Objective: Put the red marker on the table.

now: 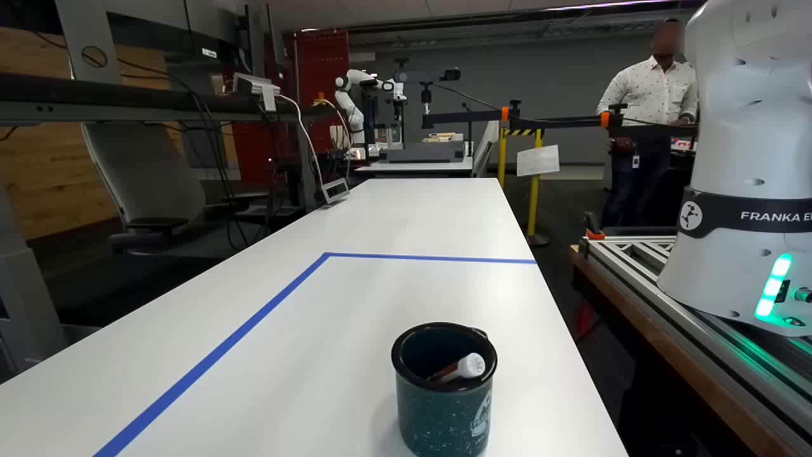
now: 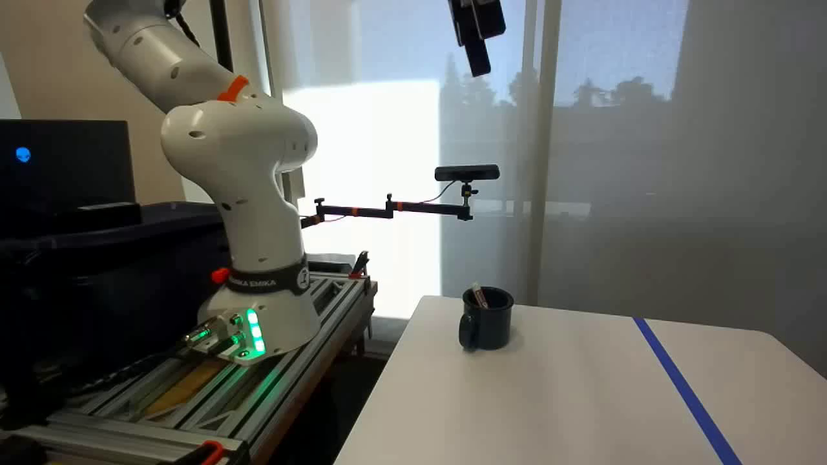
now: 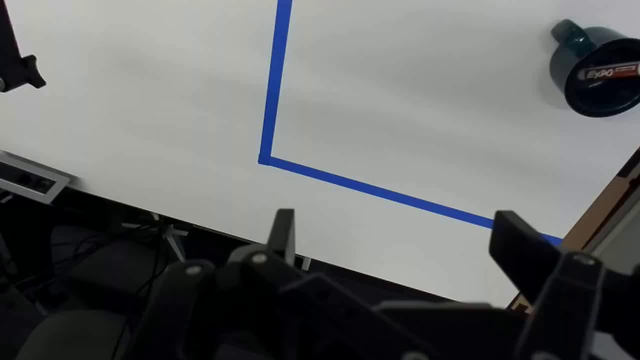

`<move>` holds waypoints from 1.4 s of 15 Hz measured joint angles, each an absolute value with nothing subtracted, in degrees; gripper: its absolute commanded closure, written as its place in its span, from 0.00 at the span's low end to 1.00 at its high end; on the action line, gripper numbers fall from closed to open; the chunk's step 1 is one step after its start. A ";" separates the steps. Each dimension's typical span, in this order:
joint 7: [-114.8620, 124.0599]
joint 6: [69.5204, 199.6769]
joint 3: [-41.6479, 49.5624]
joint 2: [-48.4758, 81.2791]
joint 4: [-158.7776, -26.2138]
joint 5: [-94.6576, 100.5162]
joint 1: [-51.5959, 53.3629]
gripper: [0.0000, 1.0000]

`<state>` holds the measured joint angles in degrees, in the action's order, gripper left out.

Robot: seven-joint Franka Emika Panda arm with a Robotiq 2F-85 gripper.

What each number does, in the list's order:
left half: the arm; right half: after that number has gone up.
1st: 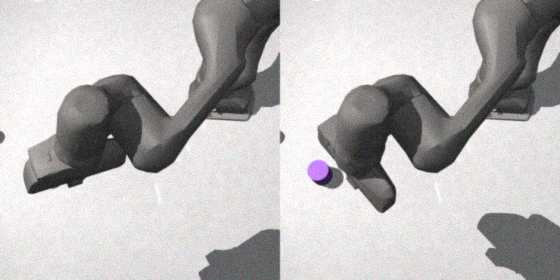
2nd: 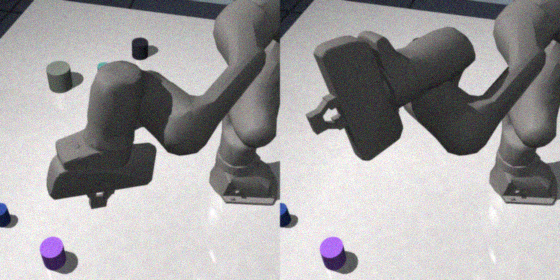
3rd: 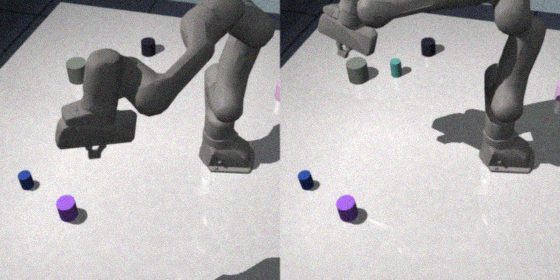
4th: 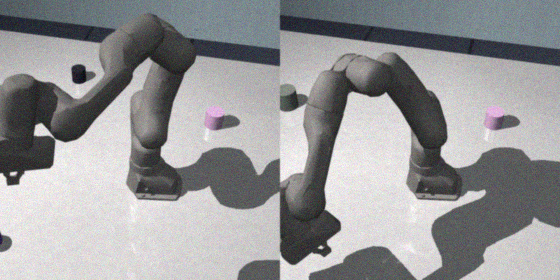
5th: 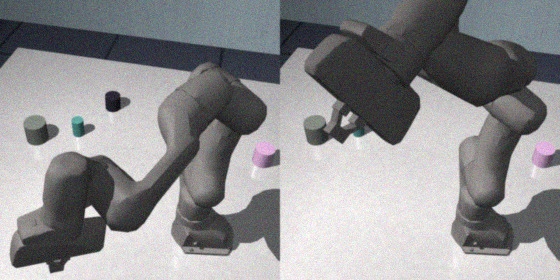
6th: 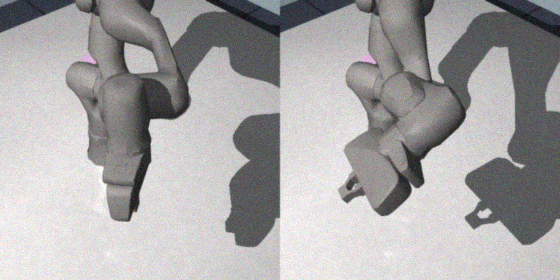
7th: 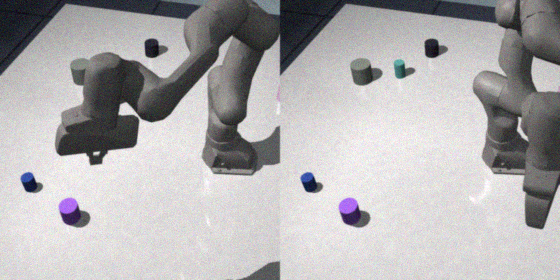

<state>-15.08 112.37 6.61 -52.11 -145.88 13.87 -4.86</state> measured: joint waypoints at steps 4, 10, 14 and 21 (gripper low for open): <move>-15.07 112.38 6.61 -52.16 -145.43 13.87 -4.86 0.00; -15.07 112.38 6.61 -52.17 -145.43 13.87 -4.86 0.00; -15.06 112.38 6.65 -52.11 -145.56 13.87 -4.83 0.00; -12.77 114.58 9.95 -48.51 -145.63 8.67 -3.75 0.00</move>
